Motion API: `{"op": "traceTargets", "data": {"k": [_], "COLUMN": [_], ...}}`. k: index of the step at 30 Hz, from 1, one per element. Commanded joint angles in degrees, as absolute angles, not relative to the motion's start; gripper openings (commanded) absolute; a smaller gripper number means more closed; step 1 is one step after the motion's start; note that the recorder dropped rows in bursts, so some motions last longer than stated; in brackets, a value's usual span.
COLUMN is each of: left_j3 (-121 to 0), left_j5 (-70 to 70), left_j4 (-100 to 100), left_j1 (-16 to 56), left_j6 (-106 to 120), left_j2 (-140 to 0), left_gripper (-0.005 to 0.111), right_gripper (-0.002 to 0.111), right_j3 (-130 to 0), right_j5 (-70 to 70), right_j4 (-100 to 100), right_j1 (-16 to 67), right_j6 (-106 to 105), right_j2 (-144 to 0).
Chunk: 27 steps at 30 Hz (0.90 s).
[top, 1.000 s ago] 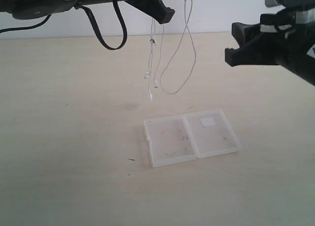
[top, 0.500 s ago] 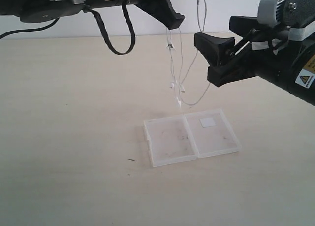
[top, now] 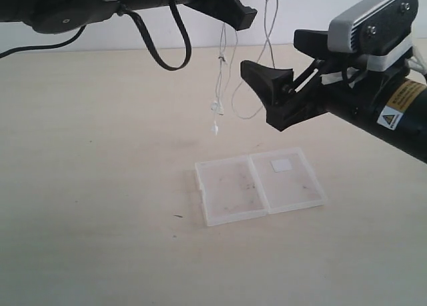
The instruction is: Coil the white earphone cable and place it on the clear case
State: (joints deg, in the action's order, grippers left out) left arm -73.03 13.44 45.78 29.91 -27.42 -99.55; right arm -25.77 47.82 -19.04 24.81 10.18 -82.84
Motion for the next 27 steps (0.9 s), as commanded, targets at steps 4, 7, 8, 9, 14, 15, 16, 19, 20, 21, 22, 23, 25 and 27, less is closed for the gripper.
{"op": "traceTargets", "data": {"k": [4, 7, 8, 9, 14, 15, 16, 19, 20, 21, 22, 23, 25, 27], "left_j3": [-73.5, -73.5, -73.5, -73.5, -73.5, -73.5, -73.5, -73.98, -74.08, -74.24, -74.37, -74.37, -74.47, -74.56], "left_j5": [13.0, 13.0, 13.14, 13.14, 13.7, 13.86, 13.86, 13.86, 13.86, 14.02, 14.12, 14.12, 13.97, 13.78], "left_j4": [44.46, 44.46, 44.3, 44.19, 44.07, 44.07, 44.07, 43.65, 43.37, 42.96, 42.69, 42.69, 42.69, 42.69], "left_j1": [30.24, 30.24, 30.24, 30.24, 30.24, 30.24, 30.24, 30.24, 30.24, 30.24, 30.24, 30.24, 30.24, 30.24], "left_j6": [-27.39, -27.39, -27.39, -27.39, -27.39, -27.39, -27.39, -27.5, -27.8, -27.79, -27.92, -27.92, -27.93, -27.93], "left_j2": [-99.31, -99.31, -99.31, -99.31, -99.31, -99.31, -99.31, -99.31, -99.31, -99.31, -99.31, -99.31, -99.31, -99.31], "left_gripper": [0.0, 0.0, 0.0, 0.0, 0.0, 0.0, 0.0, 0.0, 0.0, 0.0, 0.0, 0.0, 0.0, 0.0], "right_gripper": [0.092, 0.093, 0.093, 0.093, 0.093, 0.093, 0.093, 0.093, 0.093, 0.093, 0.093, 0.093, 0.093, 0.093], "right_j3": [-30.29, -32.15, -32.75, -33.3, -35.35, -35.59, -35.97, -36.52, -36.5, -36.96, -37.09, -37.33, -38.0, -38.62], "right_j5": [49.84, 49.84, 49.84, 49.84, 49.41, 49.41, 49.41, 49.6, 49.9, 49.7, 49.69, 49.81, 49.81, 49.81], "right_j4": [-16.34, -16.82, -16.82, -16.82, -18.0, -18.98, -19.7, -19.86, -19.86, -19.86, -19.86, -19.86, -18.84, -18.5], "right_j1": [25.01, 25.01, 25.01, 25.01, 25.01, 25.01, 25.01, 25.01, 25.01, 25.01, 25.01, 25.01, 25.01, 25.01], "right_j6": [7.74, 7.74, 7.74, 7.74, 7.74, 7.74, 7.74, 7.74, 7.74, 7.74, 7.74, 7.74, 7.74, 8.13], "right_j2": [-89.75, -91.94, -92.71, -93.46, -96.77, -97.47, -97.92, -99.53, -99.85, -100.39, -100.81, -101.07, -101.61, -102.11]}}
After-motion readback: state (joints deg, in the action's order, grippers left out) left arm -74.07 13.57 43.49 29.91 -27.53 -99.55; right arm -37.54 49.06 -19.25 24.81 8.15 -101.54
